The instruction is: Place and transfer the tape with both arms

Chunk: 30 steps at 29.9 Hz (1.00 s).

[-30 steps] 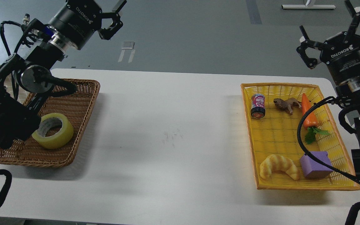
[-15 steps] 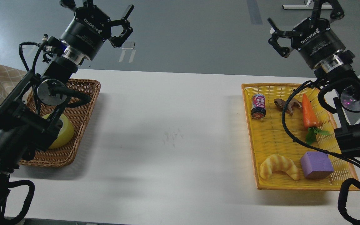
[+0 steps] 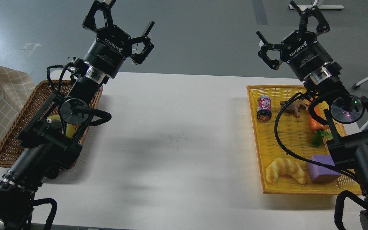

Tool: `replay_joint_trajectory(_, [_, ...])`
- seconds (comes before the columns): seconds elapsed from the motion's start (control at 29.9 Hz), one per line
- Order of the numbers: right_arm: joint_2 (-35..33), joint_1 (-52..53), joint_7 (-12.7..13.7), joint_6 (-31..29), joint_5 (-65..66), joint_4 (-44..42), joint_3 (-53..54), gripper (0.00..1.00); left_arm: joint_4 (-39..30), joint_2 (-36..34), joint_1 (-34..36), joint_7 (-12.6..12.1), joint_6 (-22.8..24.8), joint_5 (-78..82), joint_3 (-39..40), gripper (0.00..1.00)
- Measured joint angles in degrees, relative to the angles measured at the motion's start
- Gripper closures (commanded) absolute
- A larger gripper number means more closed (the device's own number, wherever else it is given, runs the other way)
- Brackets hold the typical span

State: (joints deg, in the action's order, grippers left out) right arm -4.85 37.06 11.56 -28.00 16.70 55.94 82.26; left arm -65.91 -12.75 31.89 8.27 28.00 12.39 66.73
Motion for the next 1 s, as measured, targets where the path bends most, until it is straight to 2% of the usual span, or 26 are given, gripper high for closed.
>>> replay_joint_trajectory(1.0, [4.85,-2.94,-0.05,0.00,-0.15,-0.29,0.01,0.00,1.73,2.73,-3.27,-0.19,0.00,0.70,-0.52,0.02])
